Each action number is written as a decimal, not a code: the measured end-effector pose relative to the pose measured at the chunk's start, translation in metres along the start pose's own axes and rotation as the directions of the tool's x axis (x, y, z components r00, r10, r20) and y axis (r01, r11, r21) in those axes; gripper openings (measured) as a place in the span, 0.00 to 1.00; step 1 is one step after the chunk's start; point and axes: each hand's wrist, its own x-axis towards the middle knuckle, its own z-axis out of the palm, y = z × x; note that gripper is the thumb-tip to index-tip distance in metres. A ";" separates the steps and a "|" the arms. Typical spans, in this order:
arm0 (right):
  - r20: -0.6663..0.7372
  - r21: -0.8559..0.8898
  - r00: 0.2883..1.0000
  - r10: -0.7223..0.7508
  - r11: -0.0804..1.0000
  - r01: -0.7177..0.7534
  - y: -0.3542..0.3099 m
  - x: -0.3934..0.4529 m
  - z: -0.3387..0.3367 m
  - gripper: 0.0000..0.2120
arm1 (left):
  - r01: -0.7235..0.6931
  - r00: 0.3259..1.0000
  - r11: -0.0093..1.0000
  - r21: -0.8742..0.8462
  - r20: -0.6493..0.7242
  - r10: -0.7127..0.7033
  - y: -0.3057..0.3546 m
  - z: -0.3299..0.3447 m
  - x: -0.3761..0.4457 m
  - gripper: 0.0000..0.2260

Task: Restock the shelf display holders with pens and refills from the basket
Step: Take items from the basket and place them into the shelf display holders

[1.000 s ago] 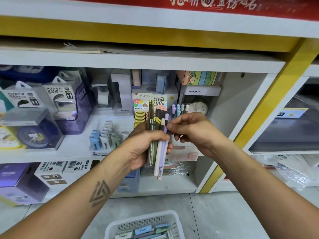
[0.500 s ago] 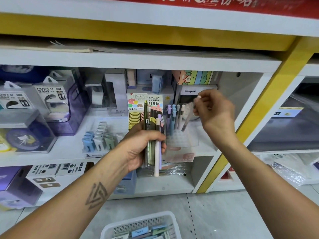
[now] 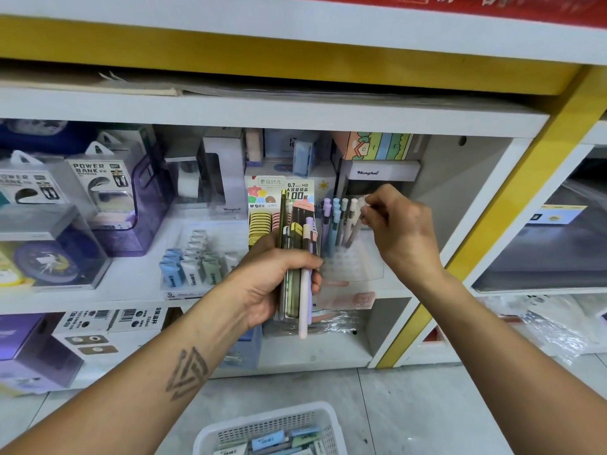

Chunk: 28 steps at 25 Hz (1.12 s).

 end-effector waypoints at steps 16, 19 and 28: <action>0.373 0.298 0.908 0.190 0.902 -0.311 -0.036 0.001 -0.001 0.06 | 0.010 0.999 0.998 0.059 0.037 -0.012 -0.001 0.003 -0.003 0.15; 0.559 0.515 0.804 0.201 0.676 -0.527 -0.051 -0.005 -0.004 0.11 | -0.026 0.999 0.997 0.066 0.045 0.023 -0.001 0.006 -0.002 0.13; 0.612 0.550 0.750 0.253 0.545 -0.633 -0.050 -0.009 -0.006 0.07 | -0.018 0.998 1.000 0.000 0.059 0.018 -0.005 0.008 -0.002 0.11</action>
